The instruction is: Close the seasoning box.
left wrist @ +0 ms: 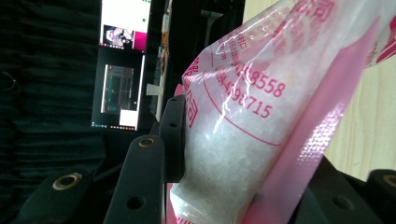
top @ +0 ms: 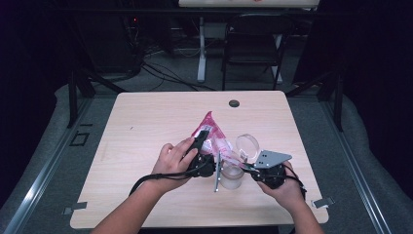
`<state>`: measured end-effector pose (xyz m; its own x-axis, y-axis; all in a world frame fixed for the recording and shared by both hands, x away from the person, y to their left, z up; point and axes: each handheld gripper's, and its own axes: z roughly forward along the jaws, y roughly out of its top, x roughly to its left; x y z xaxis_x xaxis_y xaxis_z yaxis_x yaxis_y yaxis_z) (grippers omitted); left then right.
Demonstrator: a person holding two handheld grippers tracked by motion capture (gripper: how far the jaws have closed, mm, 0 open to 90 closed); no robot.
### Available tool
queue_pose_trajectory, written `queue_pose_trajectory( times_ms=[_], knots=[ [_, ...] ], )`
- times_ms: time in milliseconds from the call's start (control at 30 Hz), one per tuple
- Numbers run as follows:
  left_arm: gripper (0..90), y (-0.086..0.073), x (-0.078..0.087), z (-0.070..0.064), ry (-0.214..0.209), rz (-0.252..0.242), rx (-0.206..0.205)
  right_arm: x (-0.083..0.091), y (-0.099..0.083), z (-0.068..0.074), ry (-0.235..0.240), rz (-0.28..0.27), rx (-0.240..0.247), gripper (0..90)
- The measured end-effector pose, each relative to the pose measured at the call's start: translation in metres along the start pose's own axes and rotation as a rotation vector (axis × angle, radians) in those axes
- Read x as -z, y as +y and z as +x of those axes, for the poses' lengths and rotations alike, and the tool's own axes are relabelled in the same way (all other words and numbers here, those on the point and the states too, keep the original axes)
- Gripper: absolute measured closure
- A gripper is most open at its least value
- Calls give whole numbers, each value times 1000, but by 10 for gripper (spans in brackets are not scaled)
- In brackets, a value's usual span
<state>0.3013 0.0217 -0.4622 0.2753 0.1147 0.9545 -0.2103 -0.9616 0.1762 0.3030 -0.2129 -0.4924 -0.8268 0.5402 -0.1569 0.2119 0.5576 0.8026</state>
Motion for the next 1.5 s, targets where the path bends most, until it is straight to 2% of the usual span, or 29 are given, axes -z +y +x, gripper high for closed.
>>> queue_pose_trajectory(
  times_ms=[367,667,1100,1500],
  knots=[
    [668,-7,1,-2,-14,18,43,2,5,1,1,-15,8,900],
    [669,-19,4,-3,-30,49,95,0,13,2,11,-32,27,899],
    [675,-29,2,-13,-92,77,176,1,20,0,21,-57,35,900],
    [689,-36,4,-21,-119,78,243,1,24,4,0,-60,52,900]
  ],
)
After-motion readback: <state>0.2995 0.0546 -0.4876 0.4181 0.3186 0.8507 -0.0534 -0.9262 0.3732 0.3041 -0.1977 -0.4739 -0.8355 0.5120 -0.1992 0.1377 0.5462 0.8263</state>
